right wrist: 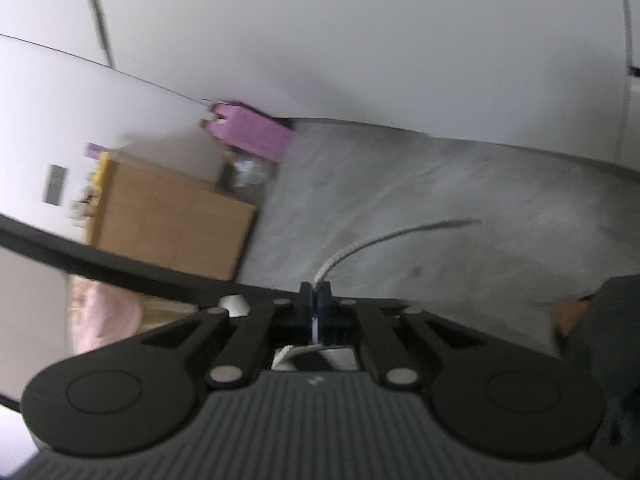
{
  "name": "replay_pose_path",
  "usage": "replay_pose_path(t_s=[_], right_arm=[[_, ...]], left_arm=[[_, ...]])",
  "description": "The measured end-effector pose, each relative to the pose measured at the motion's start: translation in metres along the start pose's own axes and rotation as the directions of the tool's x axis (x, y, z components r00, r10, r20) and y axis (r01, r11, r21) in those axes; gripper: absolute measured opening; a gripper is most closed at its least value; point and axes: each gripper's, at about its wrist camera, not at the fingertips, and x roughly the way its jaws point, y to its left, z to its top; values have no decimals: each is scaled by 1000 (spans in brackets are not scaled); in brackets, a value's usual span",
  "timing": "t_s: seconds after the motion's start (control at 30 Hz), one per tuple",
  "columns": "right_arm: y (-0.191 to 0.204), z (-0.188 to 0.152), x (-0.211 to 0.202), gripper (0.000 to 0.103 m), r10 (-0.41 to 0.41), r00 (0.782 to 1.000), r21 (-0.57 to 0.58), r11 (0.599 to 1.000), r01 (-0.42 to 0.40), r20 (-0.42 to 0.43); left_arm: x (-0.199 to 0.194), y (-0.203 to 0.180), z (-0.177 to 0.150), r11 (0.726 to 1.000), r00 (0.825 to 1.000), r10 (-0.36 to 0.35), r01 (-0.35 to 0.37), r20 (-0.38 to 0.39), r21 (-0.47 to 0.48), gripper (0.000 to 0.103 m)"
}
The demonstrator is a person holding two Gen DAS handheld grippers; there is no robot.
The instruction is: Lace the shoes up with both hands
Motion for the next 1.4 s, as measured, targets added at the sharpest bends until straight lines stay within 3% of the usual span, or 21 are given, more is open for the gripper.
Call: replay_pose_path(t_s=[0.23, 0.5, 0.57, 0.7, 0.8, 0.87, 0.9, 1.0, 1.07, 1.13, 1.2, 1.3, 1.4], right_arm=[[-40, 7, 8, 2, -146, 987, -28, 989, 145, -62], [-65, 12, 17, 2, -262, 964, -68, 964, 258, -51], [-72, 11, 19, 2, -259, 964, -61, 965, 256, -60], [-73, 12, 15, 3, -202, 977, -64, 978, 198, -65], [-65, 11, 14, 9, -165, 979, -89, 984, 155, -123], [-57, 9, 11, 23, -152, 976, -115, 984, 135, -154], [-53, 7, 9, 35, -151, 976, -130, 983, 131, -160], [-29, 5, -4, 37, -166, 983, -236, 961, 144, -79], [-16, 5, -13, 38, -100, 995, -247, 965, 92, -19], [-3, 4, -15, 41, 24, 999, -202, 979, -30, -35], [10, -1, -13, 44, 131, 989, -165, 976, -142, -72], [34, -20, 1, 46, 230, 957, -142, 956, -256, -177], [46, -44, 22, 46, 281, 917, -57, 949, -309, -282]], left_arm=[[0, 4, 1, 1000, 1000, -1, 1, -1, -20, 10], [0, 2, 1, 999, 1000, 13, -13, 1, -52, 10], [-1, 1, 0, 998, 1000, 14, -13, 3, -53, 10], [-1, 2, -2, 998, 1000, 4, -3, 10, -65, 13], [-3, 1, -2, 999, 1000, 0, 1, 15, -46, 13], [-8, 1, -3, 999, 999, -15, 16, 28, -37, 13], [-11, 1, -4, 999, 999, -16, 18, 37, -33, 13], [-18, 5, -5, 997, 999, -20, 22, 29, -75, 25], [-23, 10, -7, 992, 999, -34, 37, 21, -124, 33], [-24, 12, -8, 989, 998, -63, 62, 1, -137, 40], [-25, 11, -8, 990, 997, -77, 77, 6, -117, 43], [-25, 7, -8, 996, 997, -70, 71, 24, -49, 43], [-21, 10, -9, 997, 997, -72, 73, 27, -28, 43]])
